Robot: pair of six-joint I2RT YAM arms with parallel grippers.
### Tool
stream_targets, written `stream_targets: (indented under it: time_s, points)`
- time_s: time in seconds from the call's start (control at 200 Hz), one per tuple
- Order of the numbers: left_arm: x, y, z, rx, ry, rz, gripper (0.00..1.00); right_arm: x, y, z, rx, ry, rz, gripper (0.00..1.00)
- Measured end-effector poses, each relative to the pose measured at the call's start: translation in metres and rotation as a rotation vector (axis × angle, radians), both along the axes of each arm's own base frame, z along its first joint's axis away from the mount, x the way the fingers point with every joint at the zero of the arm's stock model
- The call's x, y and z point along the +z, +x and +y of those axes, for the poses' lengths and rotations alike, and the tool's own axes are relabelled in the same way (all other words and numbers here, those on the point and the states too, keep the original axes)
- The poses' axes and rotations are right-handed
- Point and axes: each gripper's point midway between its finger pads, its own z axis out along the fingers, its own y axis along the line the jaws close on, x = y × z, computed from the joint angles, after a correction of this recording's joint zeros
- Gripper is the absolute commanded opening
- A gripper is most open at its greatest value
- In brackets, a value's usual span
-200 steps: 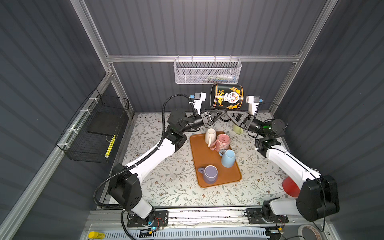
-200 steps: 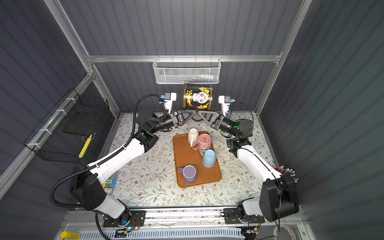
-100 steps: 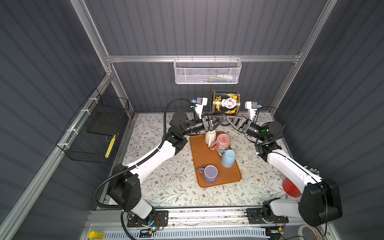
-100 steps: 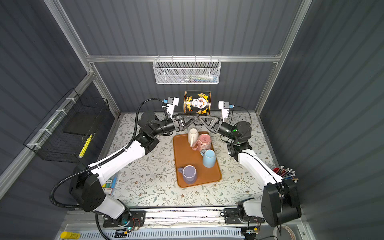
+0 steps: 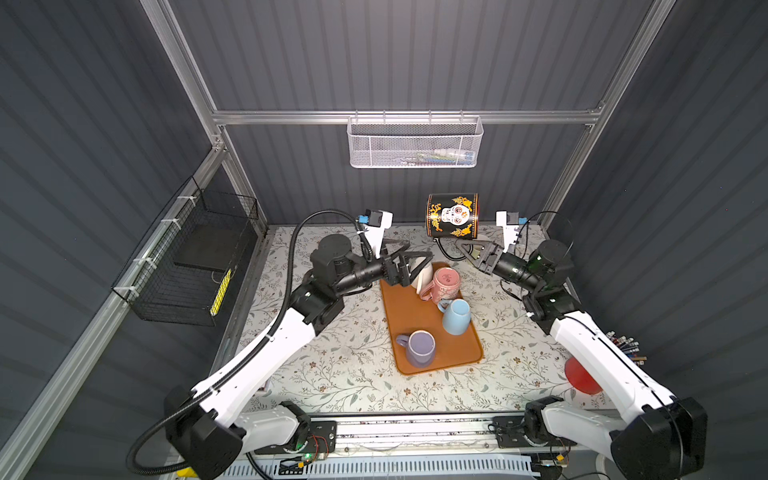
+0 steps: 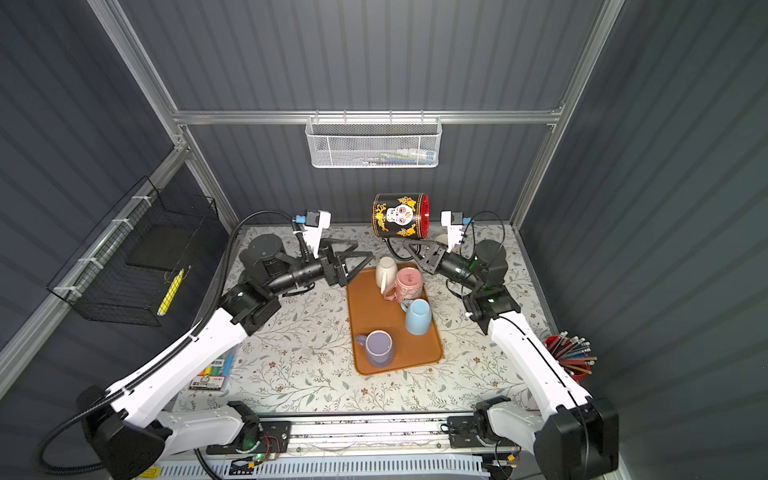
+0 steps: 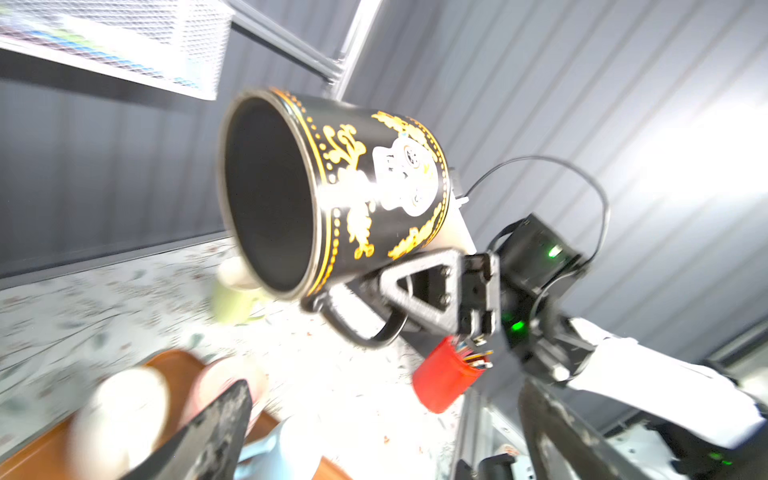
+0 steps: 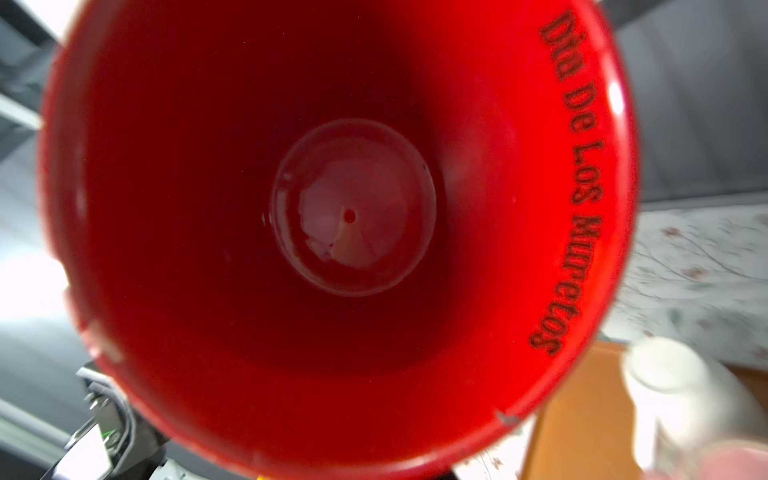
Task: Turn the mug right side up
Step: 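Carry the black mug beyond the tray with the right gripper while the left gripper withdraws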
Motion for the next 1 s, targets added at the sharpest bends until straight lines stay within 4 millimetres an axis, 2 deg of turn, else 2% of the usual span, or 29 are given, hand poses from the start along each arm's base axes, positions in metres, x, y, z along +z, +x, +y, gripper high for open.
stream_targets:
  time_s: [0.17,0.26,0.365,0.645,1.001]
  points:
    - [-0.030,-0.002,0.036,0.157,0.133,-0.003,1.00,-0.002,0.021,-0.017,-0.147,-0.151,0.089,0.00]
    - [-0.049,0.001,0.045,0.205,0.196,0.021,1.00,-0.002,0.037,-0.026,-0.217,-0.232,0.132,0.00]
    - [-0.076,0.007,0.051,0.245,0.278,0.066,1.00,-0.012,0.059,-0.035,-0.289,-0.335,0.193,0.00]
    - [-0.137,0.019,0.059,0.287,0.483,0.165,1.00,-0.077,0.121,-0.047,-0.390,-0.666,0.394,0.00]
    - [-0.180,0.024,0.079,0.366,0.640,0.229,1.00,-0.141,0.180,-0.040,-0.393,-0.976,0.458,0.00]
